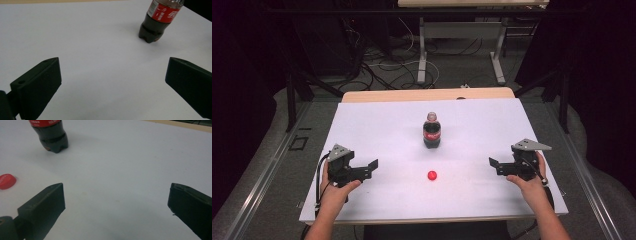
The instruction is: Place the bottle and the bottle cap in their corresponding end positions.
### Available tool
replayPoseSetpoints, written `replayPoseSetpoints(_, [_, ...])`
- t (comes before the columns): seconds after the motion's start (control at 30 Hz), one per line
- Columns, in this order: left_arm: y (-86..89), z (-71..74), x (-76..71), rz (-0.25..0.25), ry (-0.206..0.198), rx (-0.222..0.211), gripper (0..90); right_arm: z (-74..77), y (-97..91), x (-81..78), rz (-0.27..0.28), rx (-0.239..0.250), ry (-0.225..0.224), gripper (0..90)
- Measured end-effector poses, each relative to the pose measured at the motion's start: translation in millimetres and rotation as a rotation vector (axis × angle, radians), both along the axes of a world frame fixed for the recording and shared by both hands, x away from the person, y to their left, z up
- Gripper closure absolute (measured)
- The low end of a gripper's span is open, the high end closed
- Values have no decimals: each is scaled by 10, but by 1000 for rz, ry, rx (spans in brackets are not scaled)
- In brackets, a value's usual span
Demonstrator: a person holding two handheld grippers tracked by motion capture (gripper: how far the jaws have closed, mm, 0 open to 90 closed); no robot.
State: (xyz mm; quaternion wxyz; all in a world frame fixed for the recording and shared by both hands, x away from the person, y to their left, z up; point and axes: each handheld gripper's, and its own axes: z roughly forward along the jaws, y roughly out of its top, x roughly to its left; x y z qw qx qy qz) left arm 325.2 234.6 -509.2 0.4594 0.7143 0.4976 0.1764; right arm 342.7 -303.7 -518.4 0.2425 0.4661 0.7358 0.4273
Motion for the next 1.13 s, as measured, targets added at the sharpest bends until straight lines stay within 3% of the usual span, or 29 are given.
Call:
replayPoseSetpoints(0.2, [135, -125, 11, 42, 17, -16, 6, -87, -130, 6, -46, -3, 23, 25])
replayPoseSetpoints(0.33, [204, -181, 22, 64, 30, -32, 6, -145, -227, 5, -71, 28, 55, 25])
replayPoseSetpoints(0.4, [234, -211, 35, 79, 38, -38, 7, -174, -284, 12, -87, 28, 47, 24])
replayPoseSetpoints(0.53, [275, -243, 49, 99, 49, -10, 7, -216, -360, 16, -138, 62, 43, 9])
replayPoseSetpoints(0.7, [299, -253, 56, 111, 49, -39, 7, -248, -448, 18, -154, 83, 71, 10])
replayPoseSetpoints(1.13, [346, -268, 60, 134, 44, -28, 7, -305, -456, 29, -168, 83, 87, 10])
